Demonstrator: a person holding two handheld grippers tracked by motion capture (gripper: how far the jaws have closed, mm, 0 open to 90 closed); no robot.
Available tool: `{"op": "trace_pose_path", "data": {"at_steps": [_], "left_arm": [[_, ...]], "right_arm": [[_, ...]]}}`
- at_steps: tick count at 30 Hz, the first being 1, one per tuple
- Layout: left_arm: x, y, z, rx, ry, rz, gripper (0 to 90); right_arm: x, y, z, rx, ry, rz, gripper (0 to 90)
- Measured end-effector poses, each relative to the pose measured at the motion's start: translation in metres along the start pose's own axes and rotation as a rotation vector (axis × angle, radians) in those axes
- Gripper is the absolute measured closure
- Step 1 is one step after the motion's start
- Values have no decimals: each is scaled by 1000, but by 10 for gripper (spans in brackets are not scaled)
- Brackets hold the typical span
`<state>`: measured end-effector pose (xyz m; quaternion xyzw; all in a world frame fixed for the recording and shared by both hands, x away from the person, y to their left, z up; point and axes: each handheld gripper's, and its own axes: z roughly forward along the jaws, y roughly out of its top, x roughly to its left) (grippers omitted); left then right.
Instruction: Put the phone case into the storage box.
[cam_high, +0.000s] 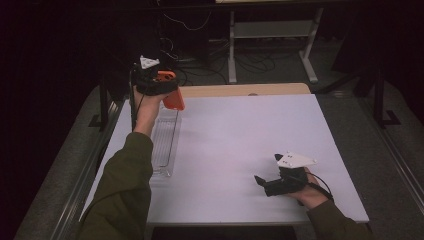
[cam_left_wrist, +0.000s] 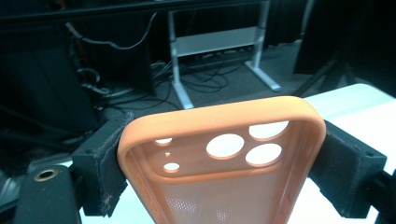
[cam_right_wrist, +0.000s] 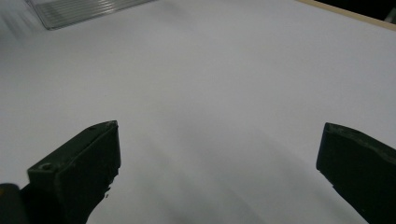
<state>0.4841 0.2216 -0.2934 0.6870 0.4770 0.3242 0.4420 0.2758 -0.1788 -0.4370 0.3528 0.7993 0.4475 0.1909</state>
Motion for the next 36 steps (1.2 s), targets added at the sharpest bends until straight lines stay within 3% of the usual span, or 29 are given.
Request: {"op": "trace_pose_path", "data": {"at_steps": [6, 14, 21, 25, 36], "left_arm": [[10, -6, 6, 21, 51, -22, 147], [16, -17, 15, 77, 121, -18, 146], [16, -32, 27, 135, 148, -27, 145], [18, -35, 31, 174, 149, -8, 145], [18, -43, 43, 225, 169, -7, 143]], "right_arm": [[0, -1, -1, -1, -8, -2, 0], [1, 0, -3, -5, -4, -1, 0], [1, 0, -4, -10, -6, -4, 0], [1, 0, -4, -10, -7, -6, 0], [0, 0, -6, -14, -12, -6, 0]]}}
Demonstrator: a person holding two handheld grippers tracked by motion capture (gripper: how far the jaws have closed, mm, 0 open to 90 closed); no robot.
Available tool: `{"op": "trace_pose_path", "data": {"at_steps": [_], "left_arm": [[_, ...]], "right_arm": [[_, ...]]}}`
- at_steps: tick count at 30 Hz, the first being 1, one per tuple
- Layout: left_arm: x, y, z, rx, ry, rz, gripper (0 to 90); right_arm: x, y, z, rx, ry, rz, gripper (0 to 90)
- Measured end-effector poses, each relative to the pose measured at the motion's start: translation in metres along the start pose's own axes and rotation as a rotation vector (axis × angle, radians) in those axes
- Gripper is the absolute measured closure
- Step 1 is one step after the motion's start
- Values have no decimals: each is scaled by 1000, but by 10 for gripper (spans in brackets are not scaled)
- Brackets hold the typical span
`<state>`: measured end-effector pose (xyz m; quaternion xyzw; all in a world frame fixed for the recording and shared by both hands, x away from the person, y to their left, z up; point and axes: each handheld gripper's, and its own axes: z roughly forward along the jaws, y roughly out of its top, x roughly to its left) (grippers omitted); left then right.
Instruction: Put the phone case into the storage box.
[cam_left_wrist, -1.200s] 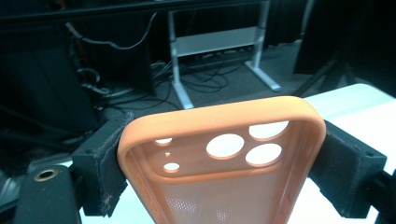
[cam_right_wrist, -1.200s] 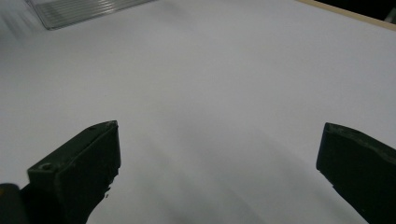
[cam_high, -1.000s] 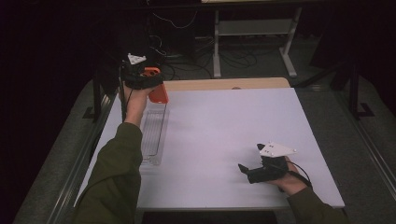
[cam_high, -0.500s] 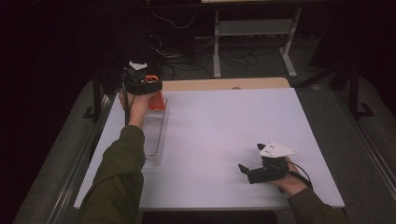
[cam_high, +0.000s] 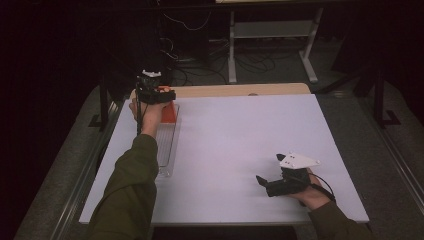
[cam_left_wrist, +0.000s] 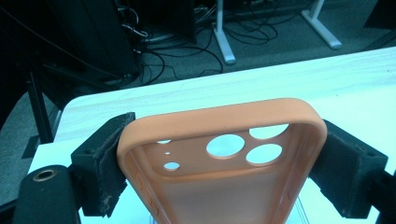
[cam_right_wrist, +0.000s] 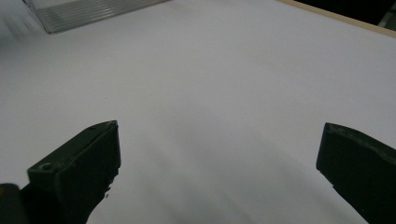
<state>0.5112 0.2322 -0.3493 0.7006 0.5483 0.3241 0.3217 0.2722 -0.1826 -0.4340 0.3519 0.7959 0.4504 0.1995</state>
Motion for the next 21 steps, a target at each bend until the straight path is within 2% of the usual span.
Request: {"op": "trace_pose_path", "data": {"at_steps": [3, 5, 9, 16, 21], "left_arm": [[-2, -1, 4, 13, -6, -6, 142], [-3, -2, 6, 26, -2, 13, 142], [-6, -2, 9, 22, 11, 29, 140], [-7, -3, 16, -6, 45, 5, 134], [-8, -3, 21, -21, 53, 11, 131]], "right_arm": [[0, 0, 0, 1, 2, 0, 0], [0, 0, 0, -1, 1, -2, 0], [0, 0, 0, -4, 3, 3, 0], [1, 0, -1, -6, 5, 0, 0], [0, 0, -2, -9, 5, -1, 0]]}}
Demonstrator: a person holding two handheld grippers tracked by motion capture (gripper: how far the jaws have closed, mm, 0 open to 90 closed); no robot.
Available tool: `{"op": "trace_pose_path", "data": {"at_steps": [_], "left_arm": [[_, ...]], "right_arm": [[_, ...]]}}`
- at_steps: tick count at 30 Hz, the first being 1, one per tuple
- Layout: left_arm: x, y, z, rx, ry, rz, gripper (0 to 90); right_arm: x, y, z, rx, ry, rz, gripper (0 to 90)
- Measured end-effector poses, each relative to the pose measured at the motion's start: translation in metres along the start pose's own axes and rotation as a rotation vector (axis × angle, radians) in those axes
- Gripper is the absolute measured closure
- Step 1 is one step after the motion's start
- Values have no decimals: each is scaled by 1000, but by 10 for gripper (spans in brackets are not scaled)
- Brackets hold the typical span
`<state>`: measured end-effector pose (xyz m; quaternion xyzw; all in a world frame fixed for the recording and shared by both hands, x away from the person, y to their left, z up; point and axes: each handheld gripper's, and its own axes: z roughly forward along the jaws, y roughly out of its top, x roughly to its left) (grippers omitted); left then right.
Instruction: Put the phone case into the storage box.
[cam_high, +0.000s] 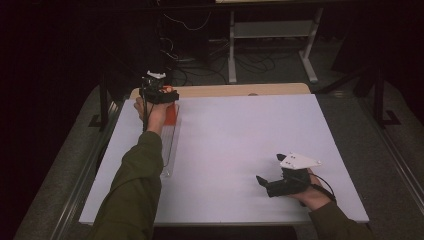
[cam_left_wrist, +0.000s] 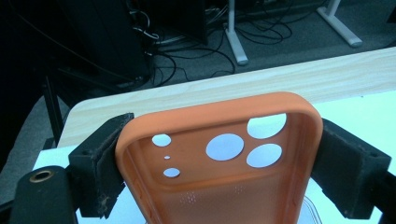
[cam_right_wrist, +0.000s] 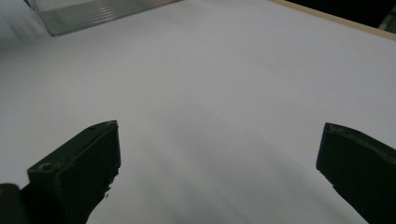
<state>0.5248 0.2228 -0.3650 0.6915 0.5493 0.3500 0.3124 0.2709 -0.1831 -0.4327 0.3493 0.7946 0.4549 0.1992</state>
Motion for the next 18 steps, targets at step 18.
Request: {"op": "trace_pose_path", "data": {"at_steps": [18], "left_arm": [[6, -4, 5, 0, -72, -10, 35]], "right_arm": [[1, 0, 0, 3, -5, -3, 0]]}}
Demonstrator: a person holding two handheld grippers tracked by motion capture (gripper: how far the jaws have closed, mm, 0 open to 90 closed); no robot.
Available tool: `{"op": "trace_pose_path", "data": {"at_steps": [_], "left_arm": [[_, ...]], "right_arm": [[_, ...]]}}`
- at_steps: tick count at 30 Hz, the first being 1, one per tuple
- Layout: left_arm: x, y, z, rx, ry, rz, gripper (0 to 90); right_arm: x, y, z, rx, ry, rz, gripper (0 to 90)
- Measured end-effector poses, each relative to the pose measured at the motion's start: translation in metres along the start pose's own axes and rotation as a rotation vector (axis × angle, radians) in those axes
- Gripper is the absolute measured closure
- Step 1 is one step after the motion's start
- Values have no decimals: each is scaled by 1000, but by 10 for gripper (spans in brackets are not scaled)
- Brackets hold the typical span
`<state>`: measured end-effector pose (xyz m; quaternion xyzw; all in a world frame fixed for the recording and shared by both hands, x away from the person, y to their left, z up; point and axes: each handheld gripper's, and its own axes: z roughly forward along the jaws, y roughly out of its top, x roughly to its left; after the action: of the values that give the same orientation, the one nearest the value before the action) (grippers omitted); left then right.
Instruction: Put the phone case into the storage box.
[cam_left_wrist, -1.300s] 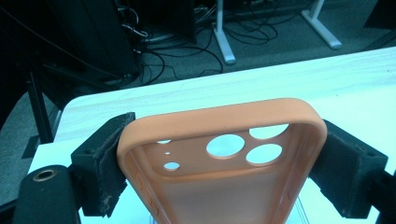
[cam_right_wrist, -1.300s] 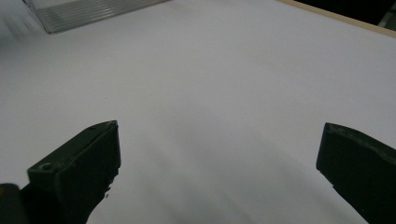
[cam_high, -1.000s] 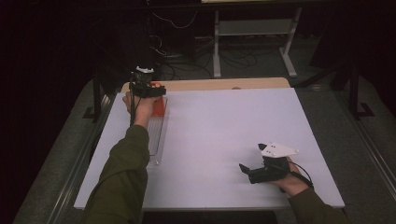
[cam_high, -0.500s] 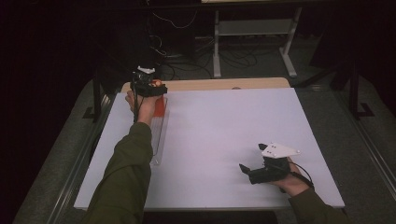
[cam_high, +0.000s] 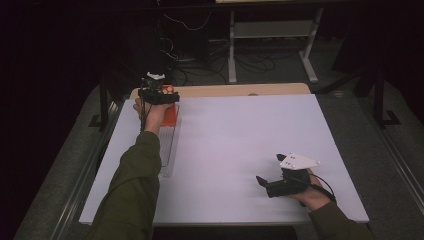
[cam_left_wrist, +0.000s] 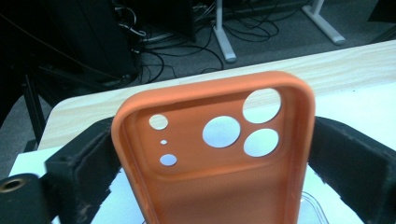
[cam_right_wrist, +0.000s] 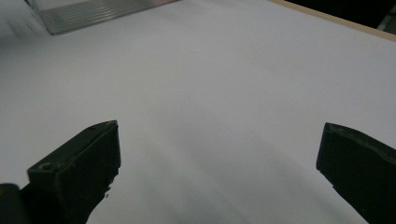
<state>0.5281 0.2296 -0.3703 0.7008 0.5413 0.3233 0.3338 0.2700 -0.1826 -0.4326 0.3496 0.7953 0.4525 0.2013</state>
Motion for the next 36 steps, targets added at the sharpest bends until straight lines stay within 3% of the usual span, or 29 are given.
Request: {"op": "trace_pose_path", "data": {"at_steps": [3, 8, 10, 17, 25, 36], "left_arm": [[-1, 2, -4, -12, -8, 12, 20], [0, 4, -12, -26, -61, 4, 0], [2, 5, -18, -21, -68, 22, 0], [7, 6, -35, -45, -130, 28, 0], [12, -3, -49, -57, -175, 41, 0], [9, -21, -74, -46, -301, 59, 0]], "right_arm": [[0, 0, 0, 1, 0, 1, 0], [0, 0, -1, -2, -3, 4, 0], [0, 0, -1, -2, -4, 10, 0], [0, 0, -1, 0, -7, 21, 0], [-1, 1, -1, 7, -11, 20, 0], [-5, 3, -2, 1, -15, 10, 0]]}}
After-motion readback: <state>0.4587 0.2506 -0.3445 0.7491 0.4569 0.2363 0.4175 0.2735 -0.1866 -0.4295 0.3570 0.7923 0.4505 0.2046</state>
